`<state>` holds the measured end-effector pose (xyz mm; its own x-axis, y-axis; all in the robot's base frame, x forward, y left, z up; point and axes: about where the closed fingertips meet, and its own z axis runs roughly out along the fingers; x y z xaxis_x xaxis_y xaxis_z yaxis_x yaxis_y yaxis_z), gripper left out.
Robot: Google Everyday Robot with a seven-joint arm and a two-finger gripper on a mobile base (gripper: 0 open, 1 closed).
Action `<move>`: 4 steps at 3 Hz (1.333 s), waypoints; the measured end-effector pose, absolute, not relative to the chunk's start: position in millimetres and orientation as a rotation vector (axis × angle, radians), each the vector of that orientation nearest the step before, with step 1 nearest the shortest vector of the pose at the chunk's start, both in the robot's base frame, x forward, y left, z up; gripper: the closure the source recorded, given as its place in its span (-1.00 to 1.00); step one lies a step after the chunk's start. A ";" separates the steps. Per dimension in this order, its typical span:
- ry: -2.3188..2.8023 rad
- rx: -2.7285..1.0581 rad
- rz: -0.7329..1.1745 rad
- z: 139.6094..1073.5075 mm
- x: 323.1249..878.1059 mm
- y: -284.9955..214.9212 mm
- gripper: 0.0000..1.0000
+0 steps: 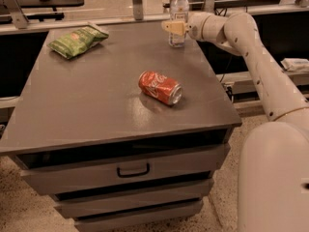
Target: Move blue plastic bottle near coke can
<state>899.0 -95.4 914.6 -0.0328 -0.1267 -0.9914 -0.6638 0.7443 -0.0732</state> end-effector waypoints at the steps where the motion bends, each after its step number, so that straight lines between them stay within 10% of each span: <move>1: 1.564 -0.671 0.494 921.5 892.2 -95.9 0.21; 3: 1.509 -0.744 0.503 956.6 831.8 -104.7 1.00; 4: 1.468 -0.777 0.554 967.6 789.7 -97.6 1.00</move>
Offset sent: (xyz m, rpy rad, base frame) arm -0.0673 -0.0221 0.0428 -0.0417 -0.0606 0.0454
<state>789.7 -97.6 967.6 0.0531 -0.1270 -0.9905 -0.7502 0.6496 -0.1235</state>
